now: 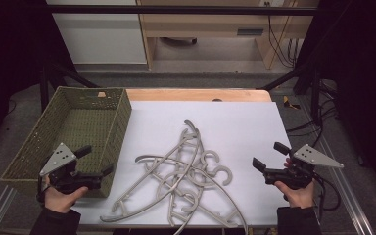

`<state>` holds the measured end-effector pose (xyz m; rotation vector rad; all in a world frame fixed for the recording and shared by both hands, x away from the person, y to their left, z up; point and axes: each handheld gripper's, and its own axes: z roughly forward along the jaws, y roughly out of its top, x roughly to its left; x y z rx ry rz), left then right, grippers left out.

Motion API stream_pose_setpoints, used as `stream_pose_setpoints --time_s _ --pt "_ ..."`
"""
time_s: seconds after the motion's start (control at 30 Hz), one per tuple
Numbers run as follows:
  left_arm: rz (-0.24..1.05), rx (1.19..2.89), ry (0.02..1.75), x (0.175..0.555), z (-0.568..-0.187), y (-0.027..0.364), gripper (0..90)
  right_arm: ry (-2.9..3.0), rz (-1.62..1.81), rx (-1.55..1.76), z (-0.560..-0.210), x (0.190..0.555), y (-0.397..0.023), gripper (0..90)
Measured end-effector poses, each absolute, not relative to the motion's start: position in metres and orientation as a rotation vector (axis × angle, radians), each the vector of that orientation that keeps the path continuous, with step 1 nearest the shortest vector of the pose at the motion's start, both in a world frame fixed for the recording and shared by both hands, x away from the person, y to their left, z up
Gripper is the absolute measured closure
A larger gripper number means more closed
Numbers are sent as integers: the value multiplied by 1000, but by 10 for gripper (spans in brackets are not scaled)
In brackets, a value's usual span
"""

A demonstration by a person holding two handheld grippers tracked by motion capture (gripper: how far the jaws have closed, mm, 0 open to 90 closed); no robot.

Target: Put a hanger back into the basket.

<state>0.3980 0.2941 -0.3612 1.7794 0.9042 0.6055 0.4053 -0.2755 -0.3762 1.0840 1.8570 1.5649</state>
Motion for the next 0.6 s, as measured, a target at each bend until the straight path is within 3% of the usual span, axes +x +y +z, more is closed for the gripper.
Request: stream_pose_setpoints --time_s 0.6 --pt "549 1924 821 391 -366 254 32 1896 1540 1061 -374 404 -268 15"
